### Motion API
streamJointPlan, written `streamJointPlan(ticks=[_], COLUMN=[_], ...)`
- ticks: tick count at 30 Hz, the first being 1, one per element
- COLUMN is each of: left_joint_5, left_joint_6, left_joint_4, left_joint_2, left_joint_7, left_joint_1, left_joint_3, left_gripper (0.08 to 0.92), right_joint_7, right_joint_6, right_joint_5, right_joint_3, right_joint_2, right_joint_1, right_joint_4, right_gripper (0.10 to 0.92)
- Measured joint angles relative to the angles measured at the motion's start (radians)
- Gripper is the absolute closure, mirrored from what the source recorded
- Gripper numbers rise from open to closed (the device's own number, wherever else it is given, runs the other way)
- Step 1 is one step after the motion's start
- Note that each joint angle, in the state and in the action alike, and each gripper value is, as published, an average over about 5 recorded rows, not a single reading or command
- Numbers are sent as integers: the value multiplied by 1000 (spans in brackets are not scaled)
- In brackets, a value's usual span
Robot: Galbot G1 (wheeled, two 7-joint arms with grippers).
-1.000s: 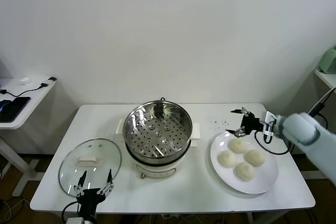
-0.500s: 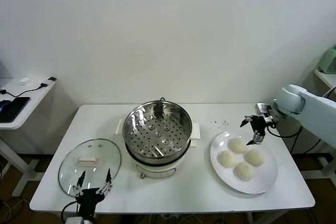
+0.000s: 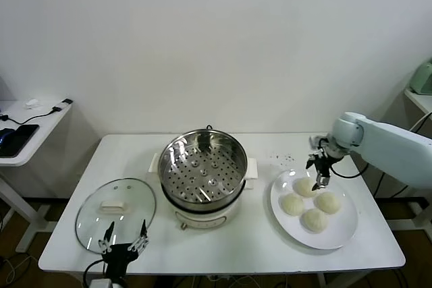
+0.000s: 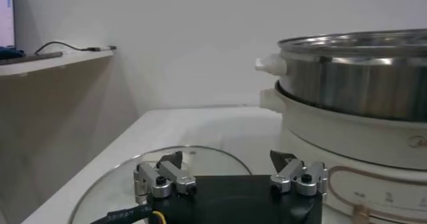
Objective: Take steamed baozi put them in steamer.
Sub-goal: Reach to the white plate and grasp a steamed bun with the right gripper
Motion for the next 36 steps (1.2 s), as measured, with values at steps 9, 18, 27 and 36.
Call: streamJointPlan(ticks=[9, 18, 27, 36], left_joint_5=[14, 21, 23, 25], left_joint_6=[-1, -5, -6, -3], left_joint_4=[12, 22, 29, 20], left_joint_2=[-3, -3, -5, -7], left_joint_7=[0, -1, -3, -4], left_joint_1=[-1, 1, 1, 2], left_joint_3=[6, 6, 8, 12], left_gripper=[177, 177, 177, 177], right_joint_7=[12, 22, 19, 17], right_joint_6=[-13, -13, -15, -12], right_joint_5=[-26, -48, -53, -58], right_joint_3=[15, 48, 74, 87], right_joint_2=[39, 68, 72, 62], right_joint_1=[-42, -77, -100, -99], right_joint_4=[-49, -93, -106, -91], right_gripper=[203, 203, 253, 333])
